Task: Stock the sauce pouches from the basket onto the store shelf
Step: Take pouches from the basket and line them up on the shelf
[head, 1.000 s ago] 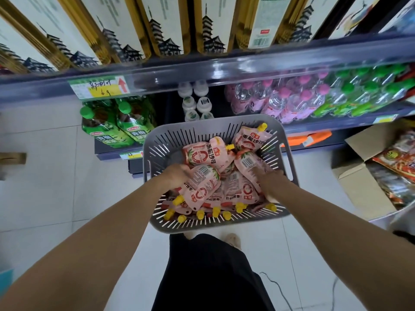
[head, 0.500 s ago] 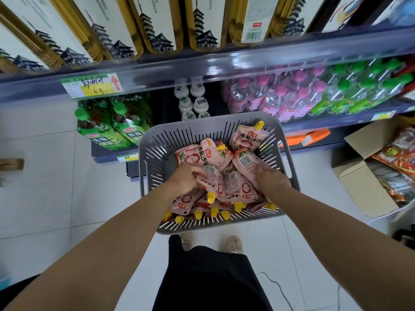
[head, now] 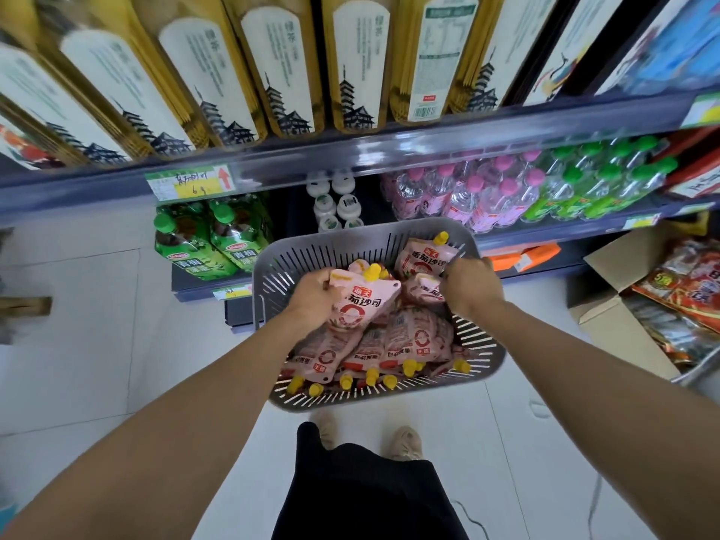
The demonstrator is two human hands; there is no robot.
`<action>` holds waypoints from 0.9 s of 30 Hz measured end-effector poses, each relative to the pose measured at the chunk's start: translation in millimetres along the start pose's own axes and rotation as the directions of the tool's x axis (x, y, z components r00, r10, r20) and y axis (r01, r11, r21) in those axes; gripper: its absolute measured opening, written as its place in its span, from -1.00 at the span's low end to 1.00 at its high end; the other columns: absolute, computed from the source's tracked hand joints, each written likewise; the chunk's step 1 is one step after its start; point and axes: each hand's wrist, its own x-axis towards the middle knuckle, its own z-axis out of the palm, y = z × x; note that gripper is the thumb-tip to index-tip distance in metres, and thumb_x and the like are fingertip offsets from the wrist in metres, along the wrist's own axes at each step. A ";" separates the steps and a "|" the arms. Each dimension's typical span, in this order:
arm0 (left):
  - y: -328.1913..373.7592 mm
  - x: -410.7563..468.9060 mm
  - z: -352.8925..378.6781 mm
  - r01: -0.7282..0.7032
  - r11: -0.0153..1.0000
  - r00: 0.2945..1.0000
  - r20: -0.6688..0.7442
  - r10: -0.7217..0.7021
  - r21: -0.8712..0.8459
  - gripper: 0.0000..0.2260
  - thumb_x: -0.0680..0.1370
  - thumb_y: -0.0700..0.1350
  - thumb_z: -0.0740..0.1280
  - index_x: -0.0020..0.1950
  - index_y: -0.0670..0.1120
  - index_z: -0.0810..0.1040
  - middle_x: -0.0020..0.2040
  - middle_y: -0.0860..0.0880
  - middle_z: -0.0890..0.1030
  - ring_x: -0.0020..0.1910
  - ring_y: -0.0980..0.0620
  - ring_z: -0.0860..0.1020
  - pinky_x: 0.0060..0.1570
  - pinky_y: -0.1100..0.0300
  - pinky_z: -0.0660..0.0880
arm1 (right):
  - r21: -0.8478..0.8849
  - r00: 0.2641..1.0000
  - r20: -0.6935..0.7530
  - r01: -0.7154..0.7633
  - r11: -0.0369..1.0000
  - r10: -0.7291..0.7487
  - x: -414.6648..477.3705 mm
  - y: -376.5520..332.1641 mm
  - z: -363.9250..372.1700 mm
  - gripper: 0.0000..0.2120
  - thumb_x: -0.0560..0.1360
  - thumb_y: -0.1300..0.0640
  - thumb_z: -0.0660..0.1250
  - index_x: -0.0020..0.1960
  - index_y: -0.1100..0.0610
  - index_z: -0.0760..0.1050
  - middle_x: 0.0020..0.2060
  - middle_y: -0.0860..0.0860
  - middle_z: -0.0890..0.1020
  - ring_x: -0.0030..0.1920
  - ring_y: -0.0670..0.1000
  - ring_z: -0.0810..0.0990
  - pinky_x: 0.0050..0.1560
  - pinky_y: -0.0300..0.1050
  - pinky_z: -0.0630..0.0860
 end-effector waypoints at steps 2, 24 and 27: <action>17.4 -14.5 -10.0 -0.005 0.995 1.000 -0.024 0.003 -0.104 -0.82 0.57 -0.32 0.23 0.13 -0.15 0.51 0.06 -0.15 0.56 0.06 -0.07 0.54 -0.15 0.06 0.63 | 0.150 0.999 0.012 -0.035 0.988 0.034 -4.7 -8.2 -21.9 -0.86 0.47 0.21 0.27 -0.16 0.30 0.50 -0.21 0.24 0.54 0.00 0.24 0.54 -0.24 -0.11 0.39; 260.5 -223.4 -150.1 -0.547 0.819 0.828 -0.255 0.499 -0.174 -0.91 0.59 -0.23 0.22 -0.10 -0.10 0.46 -0.15 -0.03 0.61 -0.23 0.07 0.57 -0.38 0.26 0.52 | 0.187 0.791 -0.486 0.509 0.840 -0.372 -178.1 -109.9 -356.1 -0.58 0.47 -0.10 0.32 0.12 0.20 0.35 -0.10 0.15 0.57 -0.07 0.19 0.58 -0.17 0.02 0.51; 281.6 -247.8 -167.0 -0.613 0.764 0.776 -0.337 0.534 -0.201 -0.99 0.59 -0.22 0.21 -0.02 -0.15 0.41 -0.18 -0.11 0.55 -0.24 0.02 0.51 -0.42 0.29 0.52 | 0.230 0.720 -0.578 0.595 0.770 -0.384 -196.3 -123.8 -389.6 -0.57 0.44 -0.08 0.35 0.14 0.18 0.35 -0.03 0.14 0.56 -0.05 0.17 0.57 -0.15 0.03 0.53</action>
